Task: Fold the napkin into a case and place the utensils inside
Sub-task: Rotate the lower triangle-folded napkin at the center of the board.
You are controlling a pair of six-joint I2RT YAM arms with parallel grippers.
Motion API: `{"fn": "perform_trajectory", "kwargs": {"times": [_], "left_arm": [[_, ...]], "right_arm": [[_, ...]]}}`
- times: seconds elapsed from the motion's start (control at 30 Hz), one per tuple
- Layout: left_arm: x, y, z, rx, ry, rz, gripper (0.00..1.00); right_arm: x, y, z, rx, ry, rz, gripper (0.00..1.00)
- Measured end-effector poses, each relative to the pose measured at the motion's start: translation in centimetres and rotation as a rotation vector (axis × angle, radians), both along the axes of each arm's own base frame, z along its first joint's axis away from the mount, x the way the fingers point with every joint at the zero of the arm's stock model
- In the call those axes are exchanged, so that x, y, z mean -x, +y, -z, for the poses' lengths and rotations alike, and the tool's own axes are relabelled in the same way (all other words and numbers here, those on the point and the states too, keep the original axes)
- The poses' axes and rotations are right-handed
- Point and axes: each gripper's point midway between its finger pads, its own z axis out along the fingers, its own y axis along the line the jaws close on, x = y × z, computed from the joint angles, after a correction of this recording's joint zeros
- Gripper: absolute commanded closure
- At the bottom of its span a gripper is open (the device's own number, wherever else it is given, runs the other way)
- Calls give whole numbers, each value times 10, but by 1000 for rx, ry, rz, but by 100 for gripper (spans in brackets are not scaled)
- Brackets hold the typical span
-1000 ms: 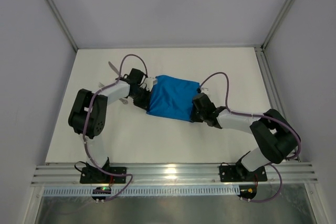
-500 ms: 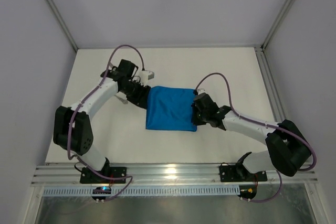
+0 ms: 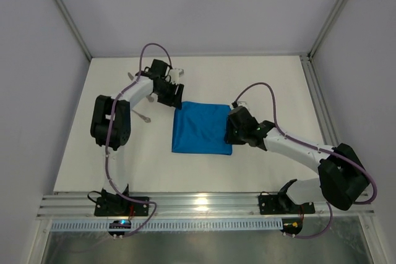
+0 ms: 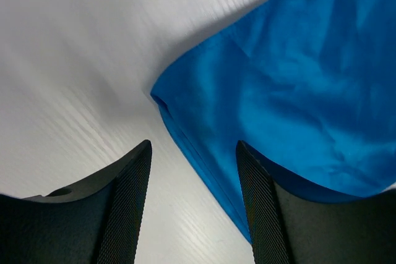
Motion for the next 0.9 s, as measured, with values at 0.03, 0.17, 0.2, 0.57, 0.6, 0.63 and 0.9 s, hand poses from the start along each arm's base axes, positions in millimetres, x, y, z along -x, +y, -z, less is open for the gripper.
{"fn": "perform_trajectory", "kwargs": {"times": [0.03, 0.17, 0.2, 0.57, 0.6, 0.63, 0.9], "left_arm": [[-5, 0, 3, -7, -4, -6, 41], [-21, -2, -1, -8, -49, -21, 41], [-24, -2, -3, -6, -58, -23, 41], [-15, 4, -16, 6, -62, -57, 40], [-14, 6, -21, 10, -69, -63, 40], [-14, 9, -27, 13, -78, -70, 40], [-11, 35, -54, 39, -114, -120, 40]], "right_arm": [[6, -4, 4, 2, 19, 18, 57], [30, -21, 30, 17, 109, 87, 50], [36, -24, 36, 20, 129, 98, 50], [42, -28, 52, -11, 157, 149, 62], [40, -29, 52, -16, 153, 153, 65], [39, -29, 52, -22, 151, 156, 70], [25, -26, 58, -75, 148, 171, 92]]}}
